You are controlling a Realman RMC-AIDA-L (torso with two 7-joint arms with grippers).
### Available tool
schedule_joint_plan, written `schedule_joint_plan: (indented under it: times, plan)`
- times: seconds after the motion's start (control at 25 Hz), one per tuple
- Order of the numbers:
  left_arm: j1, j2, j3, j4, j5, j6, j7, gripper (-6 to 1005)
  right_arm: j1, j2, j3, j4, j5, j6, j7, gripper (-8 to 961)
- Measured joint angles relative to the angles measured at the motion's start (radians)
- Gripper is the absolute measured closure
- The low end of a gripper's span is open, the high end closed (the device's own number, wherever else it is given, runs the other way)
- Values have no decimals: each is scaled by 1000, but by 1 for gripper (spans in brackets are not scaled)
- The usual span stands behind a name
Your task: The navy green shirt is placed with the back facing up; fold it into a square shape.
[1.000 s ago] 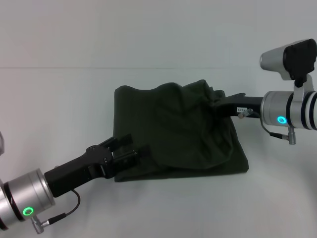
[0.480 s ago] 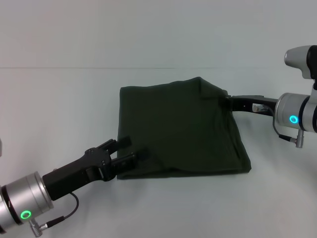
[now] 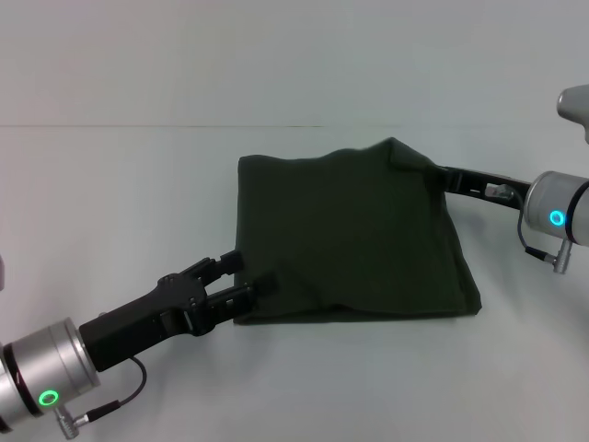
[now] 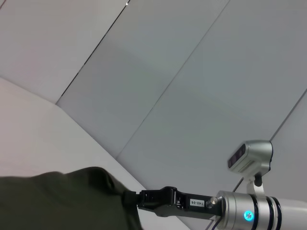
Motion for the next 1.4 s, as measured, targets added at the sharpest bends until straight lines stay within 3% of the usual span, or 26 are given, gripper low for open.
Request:
schedule_joint_plan:
  times: [0.48,0.68,0.8,1.04,1.2,1.4]
  plan:
    - [-4,0,0,0,0,-8,1,51,-79,-3,65,8,148,20,-11,699]
    - [-6,2,-1,1,0,-8,-3,51,-132,-16,87,2,150,-207,-69,446]
    - [-5,5,-6,1,0,-9,-5,51,-175,-26,98,2,151,-354,-75,417]
    - [-2,6,-10,0,-7,-11,-4,50,-237,-23,98,12,143,-565,-117,210]
    - [-5,3,-12,1,-8,-27,0,50,-235,-1,91,59,119,-575,-184,190]
    - [-5,1,-17,5,-9,-37,1,50,-231,0,102,127,120,-519,-253,164]
